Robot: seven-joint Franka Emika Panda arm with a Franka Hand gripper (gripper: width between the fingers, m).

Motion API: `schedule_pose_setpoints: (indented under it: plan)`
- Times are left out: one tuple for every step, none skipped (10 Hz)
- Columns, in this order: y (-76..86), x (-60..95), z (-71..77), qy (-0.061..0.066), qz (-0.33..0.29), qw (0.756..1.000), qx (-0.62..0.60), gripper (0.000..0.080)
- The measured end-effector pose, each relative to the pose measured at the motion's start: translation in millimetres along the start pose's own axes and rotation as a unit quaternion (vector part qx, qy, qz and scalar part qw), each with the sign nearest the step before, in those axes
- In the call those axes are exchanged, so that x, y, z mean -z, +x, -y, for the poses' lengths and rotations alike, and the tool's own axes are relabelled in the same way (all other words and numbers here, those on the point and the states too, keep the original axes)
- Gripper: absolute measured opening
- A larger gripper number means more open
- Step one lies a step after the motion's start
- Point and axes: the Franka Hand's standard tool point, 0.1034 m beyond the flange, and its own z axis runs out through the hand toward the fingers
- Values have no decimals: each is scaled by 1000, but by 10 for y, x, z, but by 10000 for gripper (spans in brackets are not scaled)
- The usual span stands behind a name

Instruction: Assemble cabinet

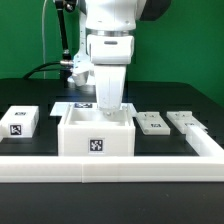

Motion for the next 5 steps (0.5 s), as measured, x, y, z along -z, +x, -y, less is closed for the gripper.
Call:
schedule_pose_setpoints:
  plan:
    - [23,15,-48,-4,-1,1000,2,38]
    - [78,21,-77,-6,-2,1000,-1,38]
    - [153,12,-93,-6,-3,1000,1,38]
    - [234,-13,-105,-5,-5,1000,-2,38]
    - [336,-27,-129,-6,-7,1000,-1,38]
